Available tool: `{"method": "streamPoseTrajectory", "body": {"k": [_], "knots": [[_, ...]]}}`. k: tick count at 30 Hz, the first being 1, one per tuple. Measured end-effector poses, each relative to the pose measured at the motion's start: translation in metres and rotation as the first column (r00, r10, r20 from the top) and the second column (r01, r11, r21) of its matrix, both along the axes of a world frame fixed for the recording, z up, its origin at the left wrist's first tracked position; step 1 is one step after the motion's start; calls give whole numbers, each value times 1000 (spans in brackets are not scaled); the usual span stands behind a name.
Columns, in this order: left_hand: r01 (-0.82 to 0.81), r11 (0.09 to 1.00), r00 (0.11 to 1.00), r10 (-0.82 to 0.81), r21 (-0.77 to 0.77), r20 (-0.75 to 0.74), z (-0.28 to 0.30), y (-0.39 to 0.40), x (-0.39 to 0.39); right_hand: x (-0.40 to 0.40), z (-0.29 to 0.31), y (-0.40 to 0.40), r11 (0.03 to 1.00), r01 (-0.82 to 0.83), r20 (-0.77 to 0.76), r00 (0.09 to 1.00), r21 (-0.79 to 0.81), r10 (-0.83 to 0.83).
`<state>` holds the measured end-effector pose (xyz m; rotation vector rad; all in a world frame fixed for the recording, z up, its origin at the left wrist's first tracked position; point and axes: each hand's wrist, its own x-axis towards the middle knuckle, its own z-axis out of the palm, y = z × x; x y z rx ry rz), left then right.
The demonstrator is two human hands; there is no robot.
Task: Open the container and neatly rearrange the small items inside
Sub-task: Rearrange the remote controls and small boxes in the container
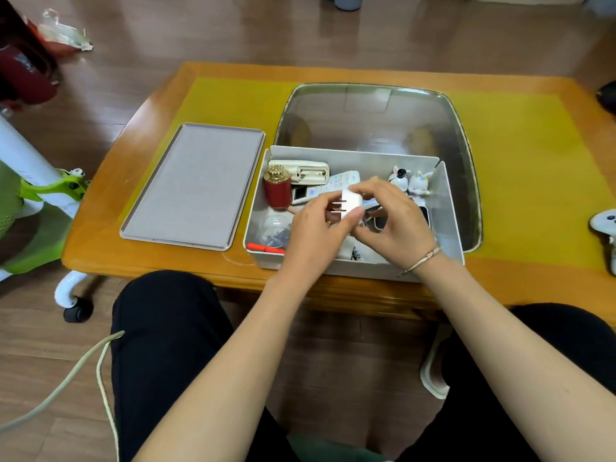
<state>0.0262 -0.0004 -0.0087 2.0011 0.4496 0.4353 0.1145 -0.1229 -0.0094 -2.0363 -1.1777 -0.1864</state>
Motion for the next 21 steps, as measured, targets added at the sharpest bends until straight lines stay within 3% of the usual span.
{"method": "streamPoseTrajectory", "body": {"k": [2, 5, 12, 18, 21], "knots": [[-6, 995, 1000, 8, -95, 19, -2, -7, 4, -1, -1, -8, 999, 34, 91, 995, -4, -34], [6, 957, 999, 6, -290, 41, -4, -12, 7, -4, -2, -16, 998, 59, 105, 993, 23, -61], [-10, 984, 1000, 11, -178, 1, -5, -21, 13, -9, -13, -20, 997, 76, 98, 992, 29, -79], [124, 981, 989, -109, -147, 104, -6, -18, 6, 1, -19, -28, 995, 81, -237, 967, -60, -93], [184, 979, 977, -173, -87, 122, -9, -18, 5, 0, -23, -27, 995, 77, -114, 990, -67, -84]]}}
